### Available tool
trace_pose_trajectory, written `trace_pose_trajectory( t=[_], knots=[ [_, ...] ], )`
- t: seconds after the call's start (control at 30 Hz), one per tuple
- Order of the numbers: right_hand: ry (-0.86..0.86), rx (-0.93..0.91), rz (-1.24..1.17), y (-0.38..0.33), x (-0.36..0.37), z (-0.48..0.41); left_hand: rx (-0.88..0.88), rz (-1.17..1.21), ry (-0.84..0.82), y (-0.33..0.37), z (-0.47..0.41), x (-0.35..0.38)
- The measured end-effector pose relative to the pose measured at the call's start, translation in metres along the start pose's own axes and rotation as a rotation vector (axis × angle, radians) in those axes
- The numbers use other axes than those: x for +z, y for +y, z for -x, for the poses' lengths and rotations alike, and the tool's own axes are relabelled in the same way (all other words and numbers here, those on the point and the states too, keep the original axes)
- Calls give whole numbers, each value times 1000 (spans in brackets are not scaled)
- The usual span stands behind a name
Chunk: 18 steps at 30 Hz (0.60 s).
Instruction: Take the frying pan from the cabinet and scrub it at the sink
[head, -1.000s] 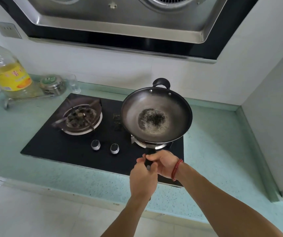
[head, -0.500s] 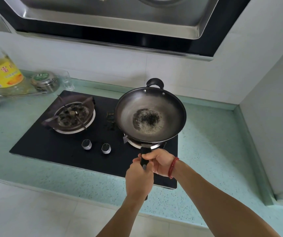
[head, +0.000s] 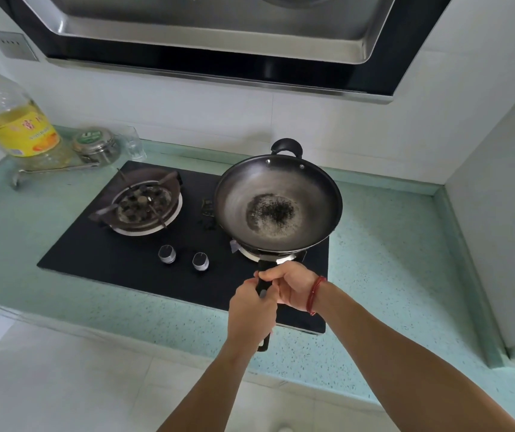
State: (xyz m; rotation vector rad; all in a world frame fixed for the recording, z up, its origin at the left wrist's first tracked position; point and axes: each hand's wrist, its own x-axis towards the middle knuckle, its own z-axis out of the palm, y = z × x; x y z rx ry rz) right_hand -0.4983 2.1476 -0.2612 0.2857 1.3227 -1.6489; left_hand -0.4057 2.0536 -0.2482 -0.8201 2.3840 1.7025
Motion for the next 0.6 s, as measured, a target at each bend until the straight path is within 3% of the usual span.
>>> trace_pose_trajectory(
  t=[0.43, 0.6],
  knots=[
    [176, -71, 438, -1, 15, 47, 26, -82, -160, 3, 12, -29],
    [199, -104, 616, -12, 6, 73, 155, -141, -127, 16, 20, -56]
  ],
)
